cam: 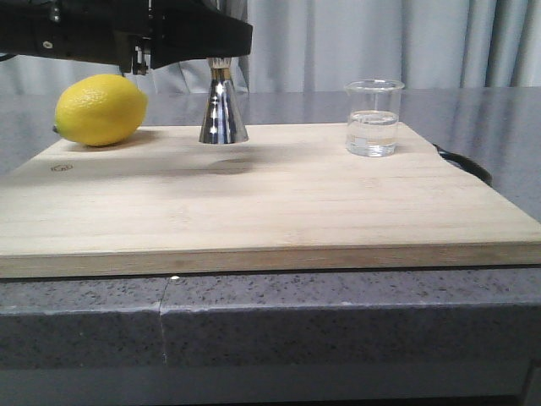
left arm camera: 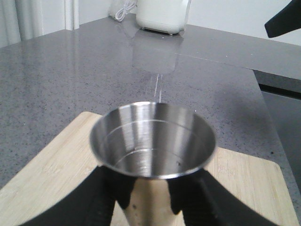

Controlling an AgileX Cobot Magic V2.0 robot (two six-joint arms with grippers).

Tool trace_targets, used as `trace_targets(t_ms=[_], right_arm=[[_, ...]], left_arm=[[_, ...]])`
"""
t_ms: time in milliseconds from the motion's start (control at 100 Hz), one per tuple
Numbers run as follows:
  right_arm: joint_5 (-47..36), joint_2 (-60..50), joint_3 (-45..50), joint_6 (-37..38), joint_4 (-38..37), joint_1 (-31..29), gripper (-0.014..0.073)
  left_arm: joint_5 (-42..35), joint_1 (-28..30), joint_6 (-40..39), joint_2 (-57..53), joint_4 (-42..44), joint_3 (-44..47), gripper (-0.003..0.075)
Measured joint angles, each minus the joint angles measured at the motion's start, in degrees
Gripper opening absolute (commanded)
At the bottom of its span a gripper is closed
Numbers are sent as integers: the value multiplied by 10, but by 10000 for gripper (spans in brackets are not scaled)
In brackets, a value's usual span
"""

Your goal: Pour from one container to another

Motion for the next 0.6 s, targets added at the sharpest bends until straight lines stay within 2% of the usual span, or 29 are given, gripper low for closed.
trace_targets(t_ms=[280, 480, 600], right_arm=[[12, 105, -35, -8, -19, 132, 605], [5, 170, -38, -7, -22, 144, 605], [-66, 179, -10, -7, -9, 145, 605]], left_arm=[[0, 0, -3, 0, 0, -4, 209], [0, 0, -3, 0, 0, -4, 209], [0, 0, -3, 0, 0, -4, 209]])
